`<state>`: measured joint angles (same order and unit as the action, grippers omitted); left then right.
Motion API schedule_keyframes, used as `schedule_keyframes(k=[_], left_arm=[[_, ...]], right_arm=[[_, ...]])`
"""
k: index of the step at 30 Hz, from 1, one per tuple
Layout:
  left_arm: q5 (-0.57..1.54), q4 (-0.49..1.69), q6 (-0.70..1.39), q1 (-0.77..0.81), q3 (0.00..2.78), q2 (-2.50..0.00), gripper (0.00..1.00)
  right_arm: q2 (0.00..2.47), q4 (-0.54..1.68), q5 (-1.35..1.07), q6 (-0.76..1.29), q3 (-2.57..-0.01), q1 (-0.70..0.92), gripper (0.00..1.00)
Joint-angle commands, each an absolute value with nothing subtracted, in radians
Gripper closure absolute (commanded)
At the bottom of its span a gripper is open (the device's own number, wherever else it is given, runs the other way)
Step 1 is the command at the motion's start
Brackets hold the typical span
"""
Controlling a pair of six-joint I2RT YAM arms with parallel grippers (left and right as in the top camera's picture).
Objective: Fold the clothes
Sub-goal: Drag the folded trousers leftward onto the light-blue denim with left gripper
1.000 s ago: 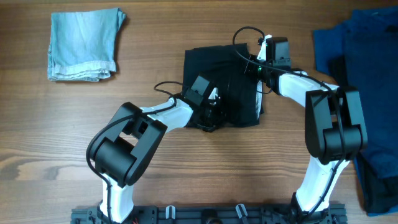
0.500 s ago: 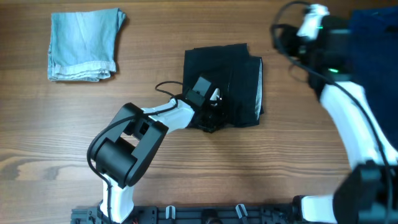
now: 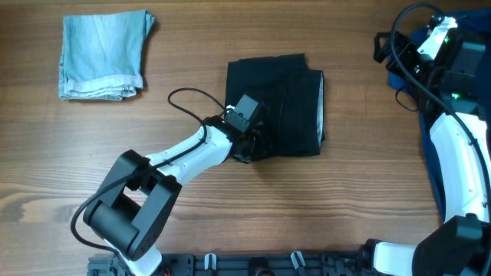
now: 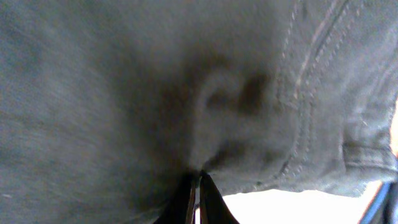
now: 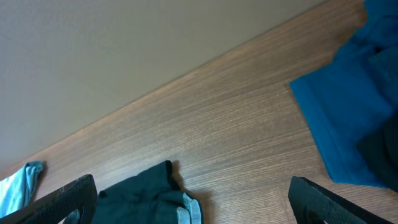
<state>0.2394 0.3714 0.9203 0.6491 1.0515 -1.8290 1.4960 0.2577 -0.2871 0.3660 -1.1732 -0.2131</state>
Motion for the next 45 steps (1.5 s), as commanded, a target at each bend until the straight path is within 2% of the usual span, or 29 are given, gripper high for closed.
schedule_keyframes(k=[1,6,15,17,20,26,28,30,32,36,41,45], left_arm=[[0.123,0.393,0.890,0.648,1.045,-1.852,0.95],[0.051,0.484,0.833,0.612,1.045,-1.852,0.89],[0.050,0.516,0.730,0.378,1.045,-1.853,0.87],[0.050,0.464,0.641,0.305,1.045,-1.853,0.83],[0.038,0.345,0.582,0.213,1.045,-1.855,0.83],[0.002,0.027,0.447,0.135,1.046,-1.859,0.80],[0.016,0.020,0.448,0.136,1.074,-1.850,0.84],[0.058,0.112,0.450,0.158,1.134,-1.819,0.87],[0.112,0.232,0.504,0.199,1.188,-1.772,0.96],[0.288,0.333,0.642,0.344,1.202,-1.729,0.96],[0.218,0.305,0.676,0.548,1.202,-1.810,0.96],[0.224,0.296,0.745,0.608,1.202,-1.902,0.96]], right_arm=[[1.504,0.255,-0.281,0.369,-1.174,-0.213,0.00],[1.504,0.256,-0.281,0.370,-1.174,-0.213,0.00],[1.504,0.255,-0.281,0.370,-1.174,-0.213,0.00],[1.504,0.255,-0.281,0.369,-1.174,-0.213,0.00],[1.504,0.255,-0.281,0.369,-1.174,-0.213,0.00],[1.504,0.255,-0.281,0.370,-1.174,-0.213,0.00],[1.504,0.255,-0.281,0.369,-1.174,-0.213,0.00],[1.504,0.255,-0.281,0.370,-1.174,-0.213,0.00],[1.504,0.255,-0.281,0.369,-1.174,-0.213,0.00],[1.504,0.255,-0.281,0.370,-1.174,-0.213,0.00],[1.504,0.255,-0.281,0.370,-1.174,-0.213,0.00],[1.504,0.255,-0.281,0.369,-1.174,-0.213,0.00]])
